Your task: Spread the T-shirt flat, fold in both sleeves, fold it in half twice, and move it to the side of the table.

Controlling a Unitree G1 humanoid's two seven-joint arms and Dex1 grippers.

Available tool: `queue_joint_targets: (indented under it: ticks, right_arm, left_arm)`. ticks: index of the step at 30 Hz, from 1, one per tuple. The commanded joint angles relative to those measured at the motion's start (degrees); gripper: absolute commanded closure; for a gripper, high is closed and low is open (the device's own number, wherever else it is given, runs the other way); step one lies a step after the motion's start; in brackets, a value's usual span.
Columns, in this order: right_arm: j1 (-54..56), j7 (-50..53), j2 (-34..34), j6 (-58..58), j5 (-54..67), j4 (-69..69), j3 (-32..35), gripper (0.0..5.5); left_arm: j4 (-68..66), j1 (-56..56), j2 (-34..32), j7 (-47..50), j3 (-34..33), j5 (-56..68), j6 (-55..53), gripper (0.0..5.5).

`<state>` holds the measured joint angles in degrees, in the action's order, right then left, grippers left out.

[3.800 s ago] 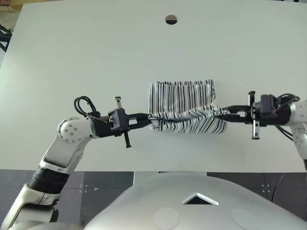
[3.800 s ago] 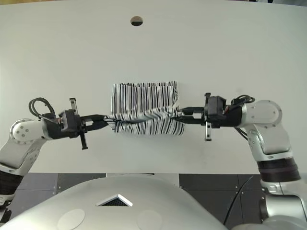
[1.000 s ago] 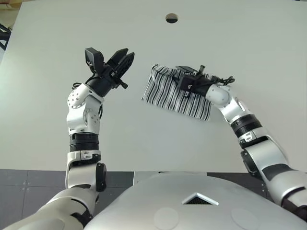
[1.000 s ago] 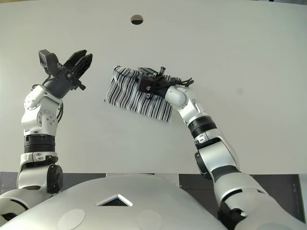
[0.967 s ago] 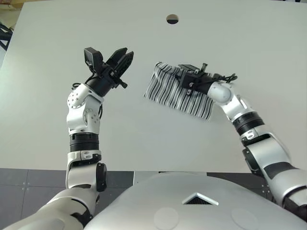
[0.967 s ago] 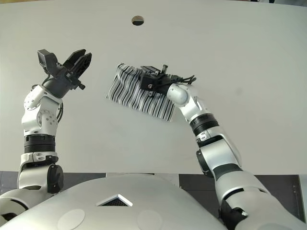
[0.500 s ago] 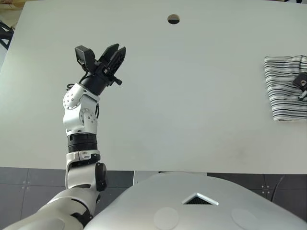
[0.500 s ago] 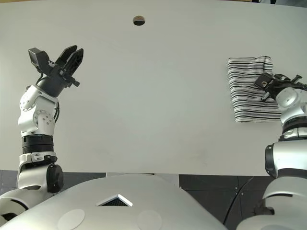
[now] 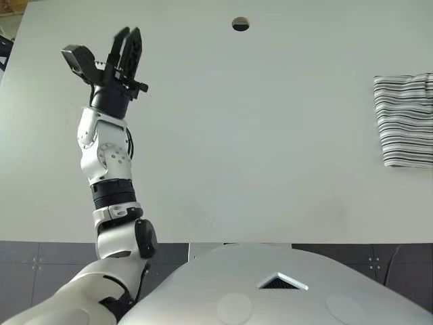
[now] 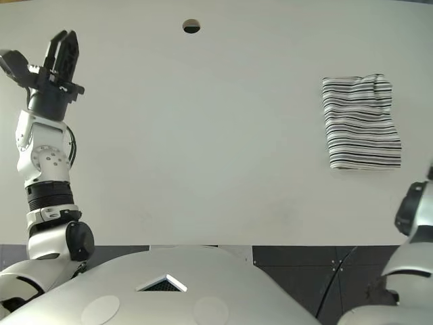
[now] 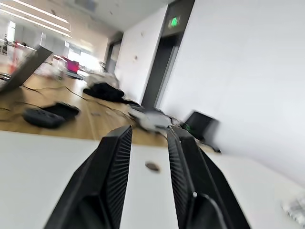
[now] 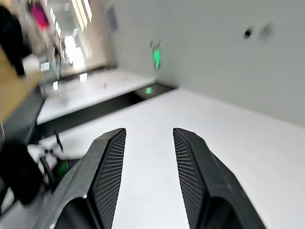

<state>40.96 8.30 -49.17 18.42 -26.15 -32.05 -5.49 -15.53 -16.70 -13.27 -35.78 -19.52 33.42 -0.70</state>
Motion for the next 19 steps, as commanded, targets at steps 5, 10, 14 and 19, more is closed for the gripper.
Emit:
queue_joint_targets:
  ticks: [5,10,14,19]
  right_arm:
    - [-0.99,-12.09,34.04,10.05,26.51,-7.43,2.02,3.67]
    - [-3.76,-27.77,42.38,4.18,38.15,-7.86,3.14,3.67]
    - [-3.42,-24.5,44.47,2.65,37.02,-6.24,4.51,3.67]
    - [-4.43,-26.69,44.84,9.63,35.84,-3.01,4.98,3.67]
  left_arm:
    - [-1.12,-9.7,7.6,23.21,1.27,-14.82,14.59,4.15]
    - [-4.46,-9.83,6.32,34.27,1.85,-28.15,25.7,4.15]
    - [-4.83,-9.78,5.54,37.73,3.13,-32.79,31.53,4.15]
    - [-4.41,-8.26,6.38,35.81,6.1,-32.32,38.01,4.15]
